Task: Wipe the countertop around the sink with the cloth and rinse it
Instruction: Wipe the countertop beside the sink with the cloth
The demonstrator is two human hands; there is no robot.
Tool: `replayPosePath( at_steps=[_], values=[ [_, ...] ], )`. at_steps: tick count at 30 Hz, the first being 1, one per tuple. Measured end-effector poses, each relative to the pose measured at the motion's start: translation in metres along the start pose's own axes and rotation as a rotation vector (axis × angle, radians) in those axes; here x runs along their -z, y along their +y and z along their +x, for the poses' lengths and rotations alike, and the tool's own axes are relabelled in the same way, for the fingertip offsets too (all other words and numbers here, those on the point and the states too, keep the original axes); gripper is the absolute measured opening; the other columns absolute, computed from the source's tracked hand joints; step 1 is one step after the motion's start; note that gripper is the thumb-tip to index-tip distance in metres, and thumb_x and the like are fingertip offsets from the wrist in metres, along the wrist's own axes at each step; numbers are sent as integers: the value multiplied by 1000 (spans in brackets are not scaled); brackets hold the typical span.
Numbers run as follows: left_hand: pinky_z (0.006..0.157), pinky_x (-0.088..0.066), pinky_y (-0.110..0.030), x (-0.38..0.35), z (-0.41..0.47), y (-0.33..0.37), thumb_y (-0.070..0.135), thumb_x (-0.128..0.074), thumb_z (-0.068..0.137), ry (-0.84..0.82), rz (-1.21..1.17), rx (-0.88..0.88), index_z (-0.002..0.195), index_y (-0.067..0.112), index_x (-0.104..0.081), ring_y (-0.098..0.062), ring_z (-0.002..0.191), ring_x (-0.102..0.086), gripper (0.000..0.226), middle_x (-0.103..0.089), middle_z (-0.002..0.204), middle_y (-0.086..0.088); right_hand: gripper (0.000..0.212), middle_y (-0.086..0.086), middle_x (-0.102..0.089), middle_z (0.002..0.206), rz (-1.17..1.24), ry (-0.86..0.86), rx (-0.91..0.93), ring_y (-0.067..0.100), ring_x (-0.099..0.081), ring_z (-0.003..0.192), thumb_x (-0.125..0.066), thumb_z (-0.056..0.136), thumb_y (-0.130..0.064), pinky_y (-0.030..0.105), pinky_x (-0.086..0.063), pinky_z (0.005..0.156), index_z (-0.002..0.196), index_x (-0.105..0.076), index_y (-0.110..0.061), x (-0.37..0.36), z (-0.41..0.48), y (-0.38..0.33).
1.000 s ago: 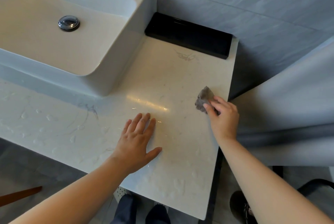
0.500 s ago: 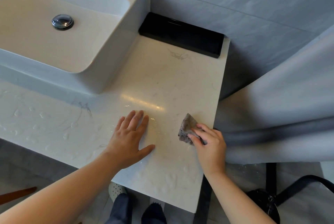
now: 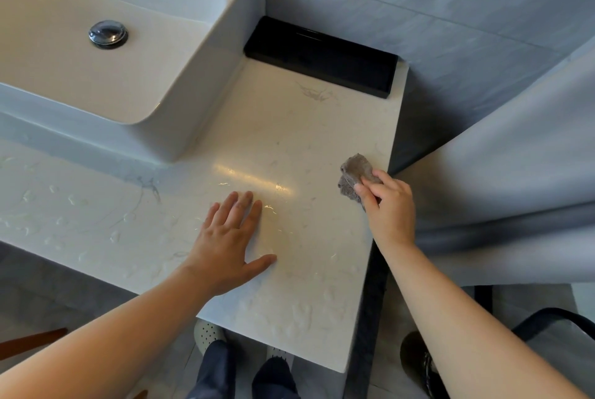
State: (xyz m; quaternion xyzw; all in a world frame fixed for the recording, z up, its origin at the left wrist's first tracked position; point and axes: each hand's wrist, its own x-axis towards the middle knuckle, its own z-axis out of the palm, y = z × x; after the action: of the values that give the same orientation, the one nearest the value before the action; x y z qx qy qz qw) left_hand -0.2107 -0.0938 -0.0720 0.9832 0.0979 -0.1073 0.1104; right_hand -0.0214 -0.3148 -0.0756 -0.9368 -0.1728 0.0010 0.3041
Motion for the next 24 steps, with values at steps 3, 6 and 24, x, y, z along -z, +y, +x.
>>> replayPosePath(
  at_steps=[3,6,24],
  values=[
    [117,2,-43,0,0,-1,79,-24,79,-2,15,-6,152,20,-4,-25,146,9,96,3,159,-3,24,0,-64,120,34,58,-8,21,-49,105,-71,83,-25,31,-46,84,105,-73,-16,-4,-17,-5],
    [118,-1,-45,-1,0,-1,79,-25,78,0,17,-3,152,18,-8,-26,146,5,97,0,159,-4,23,1,-67,114,70,76,16,21,-52,99,-76,77,-20,36,-50,81,100,-75,-15,-10,-47,-11],
    [113,2,-32,15,-44,5,80,-12,74,15,-93,68,151,20,-13,-19,146,1,97,-6,159,3,22,-18,-65,95,366,39,-25,-13,-59,89,-75,78,-9,4,-42,78,100,-74,-11,28,-90,-27]
  ],
)
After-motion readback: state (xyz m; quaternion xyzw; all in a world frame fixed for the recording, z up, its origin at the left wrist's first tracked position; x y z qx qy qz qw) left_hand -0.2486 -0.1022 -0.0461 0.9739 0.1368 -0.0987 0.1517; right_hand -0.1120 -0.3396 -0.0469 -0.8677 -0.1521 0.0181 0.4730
